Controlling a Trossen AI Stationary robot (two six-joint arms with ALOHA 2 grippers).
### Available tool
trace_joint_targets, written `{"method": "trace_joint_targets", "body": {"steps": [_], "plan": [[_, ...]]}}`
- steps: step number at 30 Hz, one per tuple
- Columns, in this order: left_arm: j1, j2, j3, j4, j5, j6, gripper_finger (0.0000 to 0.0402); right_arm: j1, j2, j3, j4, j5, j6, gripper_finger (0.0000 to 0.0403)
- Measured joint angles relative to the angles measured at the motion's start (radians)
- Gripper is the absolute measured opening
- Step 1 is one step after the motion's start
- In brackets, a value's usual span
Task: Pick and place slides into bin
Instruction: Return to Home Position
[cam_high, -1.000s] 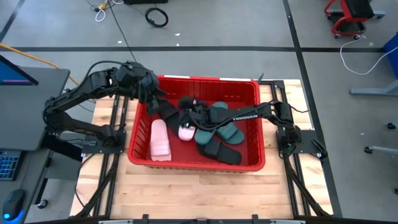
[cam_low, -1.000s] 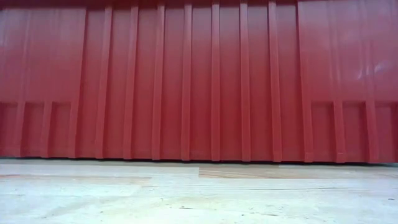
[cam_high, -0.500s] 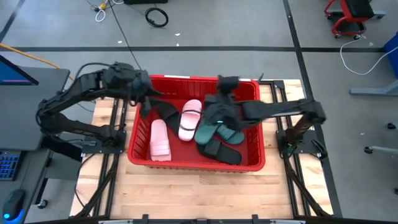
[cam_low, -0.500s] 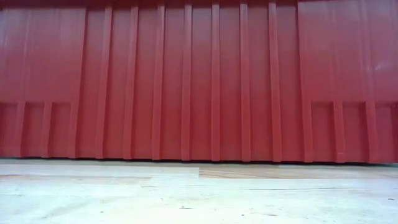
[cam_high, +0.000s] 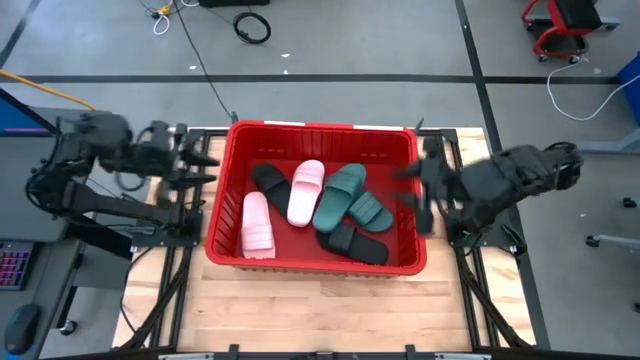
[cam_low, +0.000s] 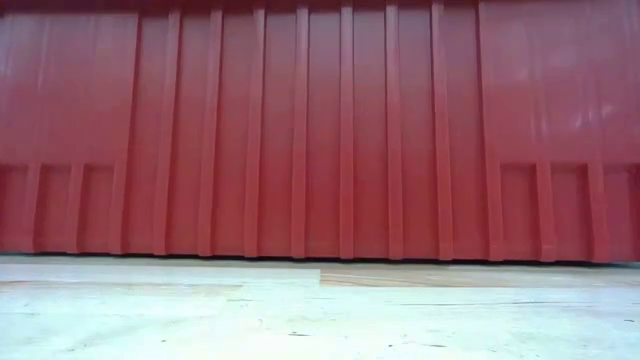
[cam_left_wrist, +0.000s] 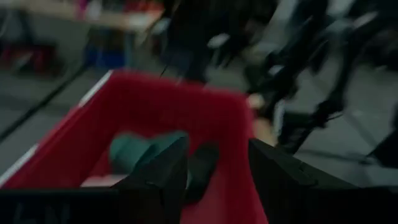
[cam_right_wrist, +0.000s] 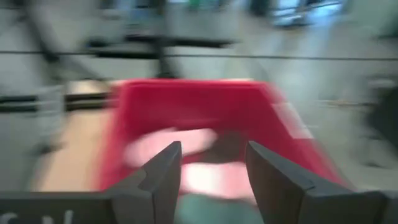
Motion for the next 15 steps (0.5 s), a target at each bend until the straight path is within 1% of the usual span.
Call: {"method": "trace_joint_targets", "body": {"steps": [1, 2, 3, 5, 6, 8, 10, 12, 15], "plan": [[-0.023, -0.023, -0.018, 0.043, 0.000, 0.008, 0.0173, 0.022, -0.010, -0.014, 0.008, -0.060, 0.021, 0.0185], [-0.046, -0.044, -0.041, 0.091, 0.000, 0.023, 0.0173, 0.048, -0.014, -0.031, 0.021, -0.082, 0.045, 0.0185], [-0.066, -0.065, -0.067, 0.149, 0.000, 0.035, 0.0173, 0.076, -0.015, -0.045, 0.027, -0.079, 0.065, 0.0185], [-0.101, -0.102, -0.121, 0.228, 0.000, 0.067, 0.0175, 0.131, -0.017, -0.075, 0.030, -0.027, 0.076, 0.0185], [-0.113, -0.119, -0.148, 0.244, 0.000, 0.079, 0.0176, 0.154, -0.020, -0.091, 0.030, 0.024, 0.078, 0.0185], [-0.126, -0.153, -0.195, 0.246, -0.011, 0.080, 0.0178, 0.197, -0.033, -0.126, 0.032, 0.135, 0.102, 0.0185], [-0.128, -0.193, -0.247, 0.239, -0.048, 0.054, 0.0180, 0.231, -0.055, -0.178, 0.032, 0.222, 0.127, 0.0185], [-0.128, -0.242, -0.305, 0.237, -0.071, 0.045, 0.0180, 0.256, -0.083, -0.244, 0.030, 0.255, 0.151, 0.0185], [-0.128, -0.316, -0.389, 0.246, -0.086, 0.051, 0.0178, 0.298, -0.146, -0.357, 0.029, 0.257, 0.203, 0.0185]]}}
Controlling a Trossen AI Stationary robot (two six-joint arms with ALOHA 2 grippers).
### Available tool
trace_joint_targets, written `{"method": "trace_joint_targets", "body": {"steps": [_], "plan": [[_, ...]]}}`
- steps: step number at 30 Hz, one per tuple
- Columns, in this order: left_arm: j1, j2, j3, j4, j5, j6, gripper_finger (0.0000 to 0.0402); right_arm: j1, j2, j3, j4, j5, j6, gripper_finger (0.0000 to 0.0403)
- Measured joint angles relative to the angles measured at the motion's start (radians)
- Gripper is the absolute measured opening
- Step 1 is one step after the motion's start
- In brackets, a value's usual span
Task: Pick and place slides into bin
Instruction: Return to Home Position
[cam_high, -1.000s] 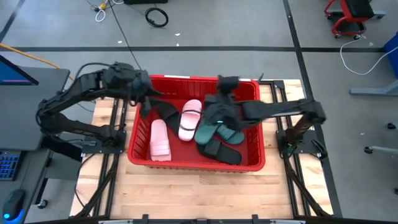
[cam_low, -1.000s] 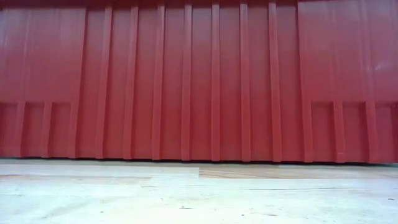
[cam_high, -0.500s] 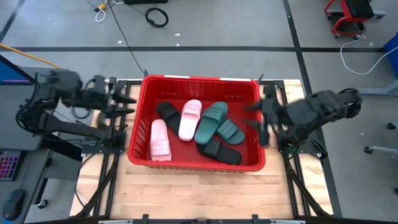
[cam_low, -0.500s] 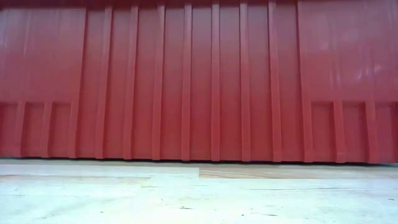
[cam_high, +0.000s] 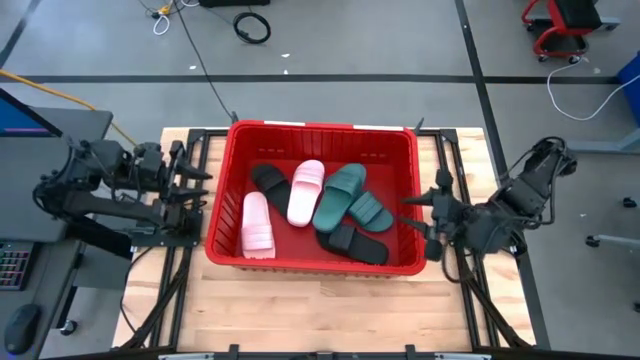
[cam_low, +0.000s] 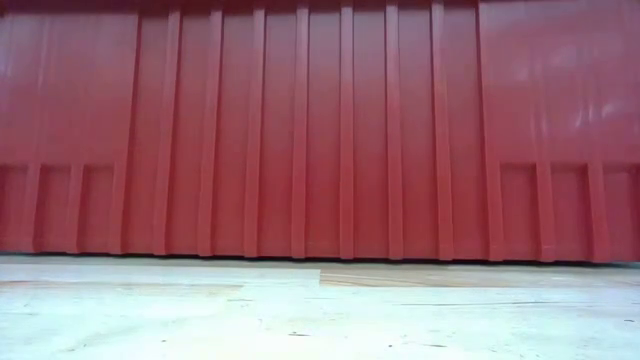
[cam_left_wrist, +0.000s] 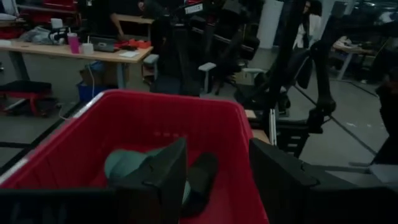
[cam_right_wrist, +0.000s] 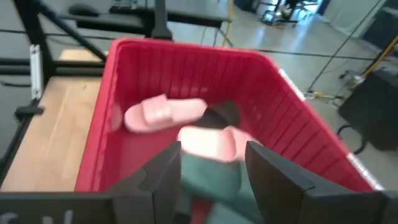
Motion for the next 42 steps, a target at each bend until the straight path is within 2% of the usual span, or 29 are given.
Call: {"method": "trace_joint_targets", "body": {"steps": [4, 10, 16, 20, 27, 30, 33, 38, 41, 42], "plan": [[0.000, -0.084, -0.104, 0.014, -0.001, -0.002, 0.0177, 0.058, -0.106, -0.156, 0.010, 0.020, 0.076, 0.0185], [0.001, -0.188, -0.223, 0.040, -0.013, -0.007, 0.0180, 0.156, -0.288, -0.393, 0.022, 0.235, 0.215, 0.0185], [0.001, -0.312, -0.292, 0.093, -0.055, 0.023, 0.0177, 0.236, -0.451, -0.571, 0.063, 0.305, 0.261, 0.0185], [0.001, -0.375, -0.315, 0.086, -0.048, 0.035, 0.0180, 0.265, -0.514, -0.643, 0.258, 0.213, 0.114, 0.0185], [0.001, -0.409, -0.353, 0.084, -0.004, 0.012, 0.0177, 0.263, -0.537, -0.780, 0.734, -0.187, -0.315, 0.0185], [0.001, -0.409, -0.354, 0.085, -0.004, 0.004, 0.0178, 0.263, -0.548, -0.804, 0.760, -0.328, -0.386, 0.0185], [0.001, -0.409, -0.352, 0.083, -0.004, -0.001, 0.0181, 0.263, -0.579, -0.808, 0.730, -0.339, -0.368, 0.0185], [0.000, -0.407, -0.354, 0.056, -0.003, -0.083, 0.0178, 0.263, -0.600, -0.790, 0.595, -0.298, -0.221, 0.0185], [0.000, -0.407, -0.355, 0.007, -0.003, -0.157, 0.0177, 0.263, -0.587, -0.791, 0.600, -0.301, -0.092, 0.0185], [0.001, -0.407, -0.355, -0.001, -0.005, -0.154, 0.0177, 0.263, -0.583, -0.791, 0.595, -0.303, -0.103, 0.0185]]}}
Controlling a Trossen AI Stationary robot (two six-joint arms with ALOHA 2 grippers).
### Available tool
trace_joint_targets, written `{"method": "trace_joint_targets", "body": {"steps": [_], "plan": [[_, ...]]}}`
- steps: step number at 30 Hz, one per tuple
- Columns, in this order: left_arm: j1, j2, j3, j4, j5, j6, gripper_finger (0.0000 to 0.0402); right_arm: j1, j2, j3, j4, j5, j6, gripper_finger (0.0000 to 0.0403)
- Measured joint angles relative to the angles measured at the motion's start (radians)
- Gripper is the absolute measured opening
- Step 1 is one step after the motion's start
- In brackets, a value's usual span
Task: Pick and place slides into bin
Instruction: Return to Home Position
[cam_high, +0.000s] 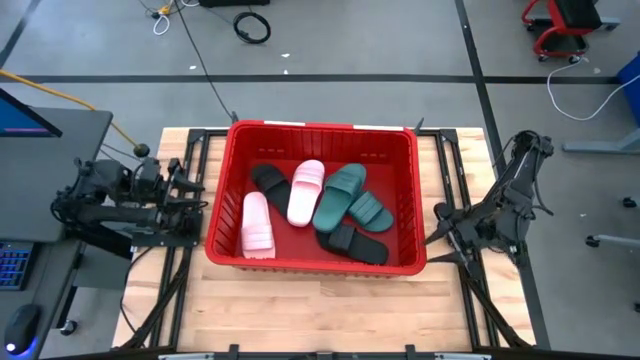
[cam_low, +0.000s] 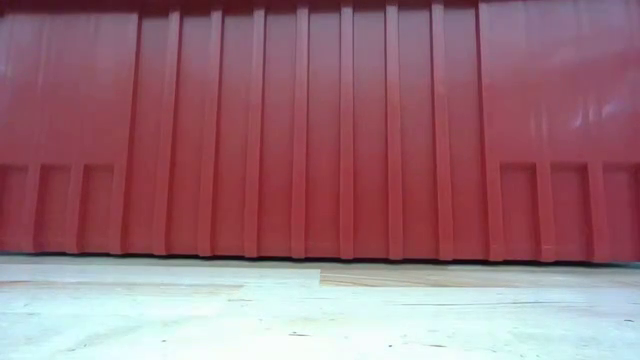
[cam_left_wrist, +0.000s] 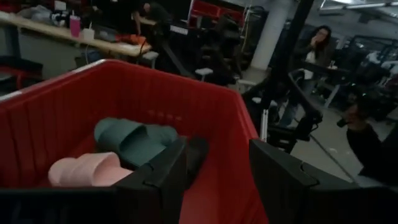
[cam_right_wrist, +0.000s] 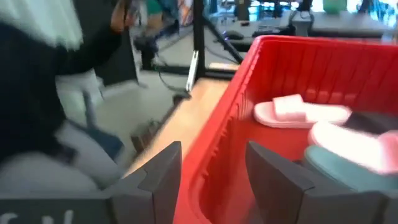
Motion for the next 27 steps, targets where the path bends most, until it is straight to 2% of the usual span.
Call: {"method": "trace_joint_targets", "body": {"steps": [3, 7, 9, 14, 23, 27], "plan": [[0.000, -0.002, 0.000, 0.018, -0.025, 0.042, 0.0179, 0.000, -0.017, -0.003, -0.008, -0.068, -0.088, 0.0185], [0.000, -0.042, 0.019, 0.043, 0.035, 0.056, 0.0180, 0.001, -0.057, -0.018, 0.107, -0.323, -0.186, 0.0185], [0.000, -0.072, 0.020, 0.038, 0.057, 0.068, 0.0179, 0.002, -0.073, -0.036, 0.109, -0.389, -0.217, 0.0185], [0.000, -0.093, 0.024, 0.010, 0.069, 0.048, 0.0177, -0.001, -0.153, -0.090, 0.110, -0.304, -0.193, 0.0185], [0.000, -0.093, 0.015, 0.013, 0.069, 0.023, 0.0178, 0.000, -0.412, -0.277, 0.203, -0.290, -0.216, 0.0185], [0.000, -0.093, 0.015, 0.019, 0.069, 0.023, 0.0178, 0.000, -0.494, -0.315, 0.152, -0.126, -0.190, 0.0185]]}}
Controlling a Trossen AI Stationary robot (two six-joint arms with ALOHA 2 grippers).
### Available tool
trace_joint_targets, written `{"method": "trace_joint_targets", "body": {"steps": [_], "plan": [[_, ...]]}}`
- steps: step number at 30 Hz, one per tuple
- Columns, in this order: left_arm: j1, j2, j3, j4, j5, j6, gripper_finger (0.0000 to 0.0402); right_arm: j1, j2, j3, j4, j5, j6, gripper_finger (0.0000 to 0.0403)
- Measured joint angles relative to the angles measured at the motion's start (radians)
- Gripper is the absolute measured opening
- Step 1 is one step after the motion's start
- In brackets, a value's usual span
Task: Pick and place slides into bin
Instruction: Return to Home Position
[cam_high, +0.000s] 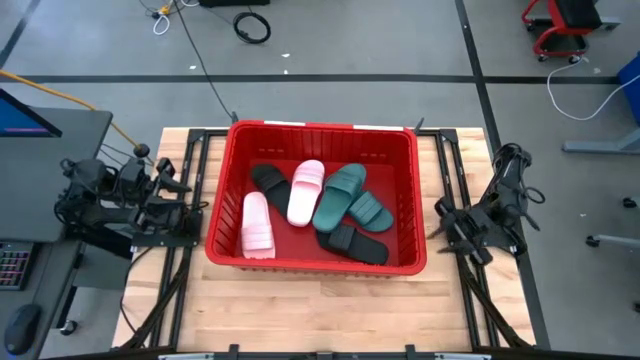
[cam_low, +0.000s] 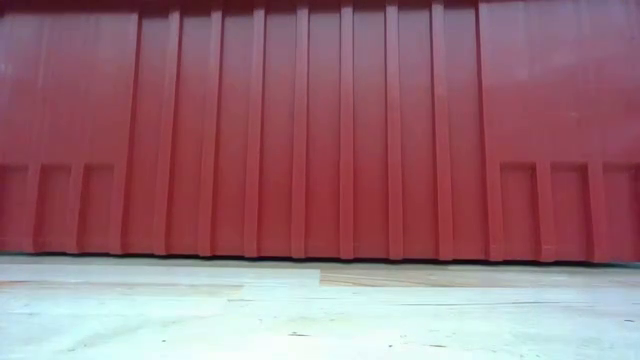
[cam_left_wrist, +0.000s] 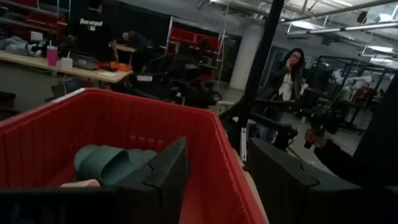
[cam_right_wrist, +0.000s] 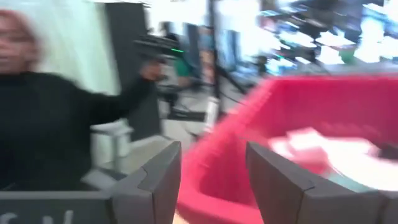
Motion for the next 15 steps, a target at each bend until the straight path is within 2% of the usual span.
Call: {"method": "trace_joint_targets", "body": {"steps": [2, 5, 10, 15], "plan": [[0.000, 0.000, 0.000, 0.013, 0.000, 0.000, 0.0179, 0.000, -0.029, 0.000, -0.060, 0.088, 0.057, 0.0185], [0.000, 0.000, 0.000, 0.013, 0.000, -0.001, 0.0181, 0.000, -0.033, 0.008, -0.119, 0.145, 0.059, 0.0185], [0.000, 0.000, 0.000, 0.014, 0.000, 0.000, 0.0177, 0.000, -0.034, 0.014, -0.132, 0.186, -0.031, 0.0185], [0.000, 0.000, 0.000, 0.012, 0.000, -0.008, 0.0180, 0.000, -0.034, 0.012, -0.177, 0.210, 0.052, 0.0185]]}}
